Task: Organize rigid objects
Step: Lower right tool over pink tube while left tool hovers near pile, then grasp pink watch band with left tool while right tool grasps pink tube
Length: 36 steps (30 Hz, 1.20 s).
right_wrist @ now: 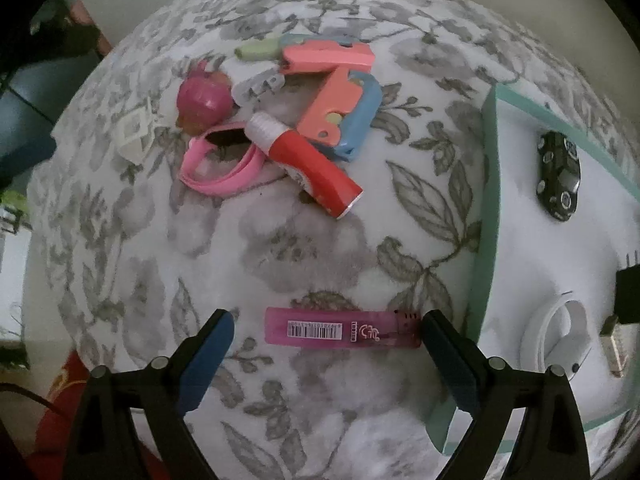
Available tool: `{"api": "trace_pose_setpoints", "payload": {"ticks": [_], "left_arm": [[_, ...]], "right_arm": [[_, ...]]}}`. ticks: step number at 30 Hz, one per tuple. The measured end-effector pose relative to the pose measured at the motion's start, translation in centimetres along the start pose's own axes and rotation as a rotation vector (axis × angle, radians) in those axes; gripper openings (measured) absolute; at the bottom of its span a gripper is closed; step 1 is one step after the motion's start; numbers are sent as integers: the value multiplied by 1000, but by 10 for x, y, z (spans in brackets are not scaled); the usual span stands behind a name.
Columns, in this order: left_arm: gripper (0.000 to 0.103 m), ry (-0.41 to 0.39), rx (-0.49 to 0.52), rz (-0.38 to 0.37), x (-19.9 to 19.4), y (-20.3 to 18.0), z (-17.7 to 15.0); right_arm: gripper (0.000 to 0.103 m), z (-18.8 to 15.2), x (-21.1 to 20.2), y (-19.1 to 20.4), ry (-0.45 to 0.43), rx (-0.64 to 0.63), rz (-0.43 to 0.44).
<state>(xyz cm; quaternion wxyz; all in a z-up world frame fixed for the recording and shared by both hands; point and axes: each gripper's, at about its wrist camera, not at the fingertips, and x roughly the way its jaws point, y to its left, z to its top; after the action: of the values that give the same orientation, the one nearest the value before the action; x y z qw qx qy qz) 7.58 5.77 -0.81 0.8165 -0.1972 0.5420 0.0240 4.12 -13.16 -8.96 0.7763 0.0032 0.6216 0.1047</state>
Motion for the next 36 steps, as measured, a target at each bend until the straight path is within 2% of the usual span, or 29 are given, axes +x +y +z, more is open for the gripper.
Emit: {"api": "trace_pose_setpoints", "payload": {"ticks": [5,8,12,18,24,30,36], "left_arm": [[98,53,-5,40,19,7,1],[98,83,0,59,30,10,2],[98,108,-13,73,39,16,1],[98,136,-14,91,51,19,1],[98,188,41,114,72,6,-5],[98,199,93,183,89,-9,-10],[98,211,167,176,97,-27,-16]], "right_arm": [[95,0,4,9,6,-55,-73],[95,1,5,10,1,-42,-83],[93,6,10,2,32,23,-9],[87,2,5,-6,34,25,-34],[87,-5,11,-5,41,-7,-64],[87,-6,14,2,40,-5,-66],[87,-6,12,2,43,-14,-66]]}}
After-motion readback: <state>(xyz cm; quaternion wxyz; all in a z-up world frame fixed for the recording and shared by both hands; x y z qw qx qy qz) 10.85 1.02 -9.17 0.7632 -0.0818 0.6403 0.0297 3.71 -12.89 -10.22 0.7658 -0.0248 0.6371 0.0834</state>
